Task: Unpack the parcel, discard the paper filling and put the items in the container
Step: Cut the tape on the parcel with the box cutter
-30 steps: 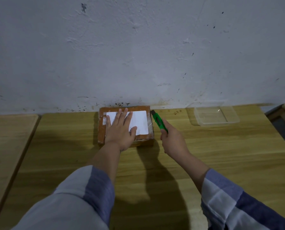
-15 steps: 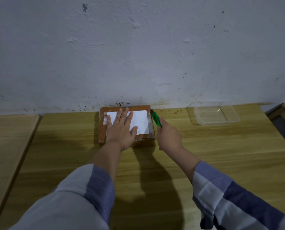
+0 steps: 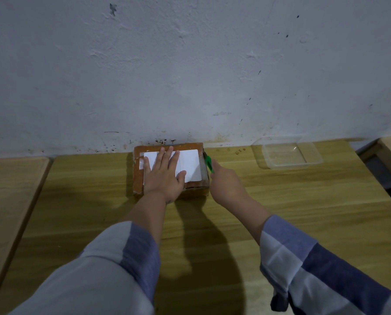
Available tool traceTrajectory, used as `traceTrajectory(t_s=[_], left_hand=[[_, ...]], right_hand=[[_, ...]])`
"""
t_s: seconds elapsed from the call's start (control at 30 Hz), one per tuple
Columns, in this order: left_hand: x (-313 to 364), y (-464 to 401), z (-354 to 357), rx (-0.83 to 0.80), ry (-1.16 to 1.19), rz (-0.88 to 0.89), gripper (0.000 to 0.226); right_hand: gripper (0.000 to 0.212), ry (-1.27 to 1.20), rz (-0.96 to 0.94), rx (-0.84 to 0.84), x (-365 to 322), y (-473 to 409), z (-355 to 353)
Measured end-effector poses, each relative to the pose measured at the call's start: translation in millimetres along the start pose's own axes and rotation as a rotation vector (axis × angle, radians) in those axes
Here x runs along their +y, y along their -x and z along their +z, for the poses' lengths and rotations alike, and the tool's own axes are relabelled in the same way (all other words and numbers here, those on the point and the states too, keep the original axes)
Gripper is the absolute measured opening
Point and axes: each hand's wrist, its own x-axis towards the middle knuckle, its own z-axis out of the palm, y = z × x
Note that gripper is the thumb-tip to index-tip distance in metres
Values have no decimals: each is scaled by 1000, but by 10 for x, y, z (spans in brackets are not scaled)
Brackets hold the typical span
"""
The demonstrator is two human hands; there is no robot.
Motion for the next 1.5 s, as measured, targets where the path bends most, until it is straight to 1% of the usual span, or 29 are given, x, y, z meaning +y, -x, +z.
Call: traceTrajectory(t_s=[0.27,0.33,0.77,0.83,0.93,1.0,1.1,1.2,1.3,1.4,1.5], left_hand=[[16,-3,-3,-10,5,-14,62],[19,-2,-8,-15,6,-17,62],[20,2,-23,-34,-6,-17,62],[22,18,-34,-46,-1,-21,62],[82,86,-45,-65,15,-67,63],[176,177,-43,-67,35,-111,64],[385,331,-43,-85,110,-186,63],[571,441,-63,-140,177,-229,61],[533,452,-103,-176,162,-170,62],[258,354,-153,-154,82,-10,62],[-4,224,-166,-156,9,115,61]], right_hand=[[69,30,18,-60,49,234,41],[66,30,19,-69,50,301,37],[58,-113,99,4,166,667,238],[54,-190,99,42,210,703,256],[51,-419,106,198,308,788,326],[52,-541,143,251,339,810,411],[59,-605,154,246,305,752,536],[60,-639,144,296,250,620,615],[56,-701,181,320,209,445,687],[48,-721,204,311,209,345,738],[48,-739,216,288,262,265,719]])
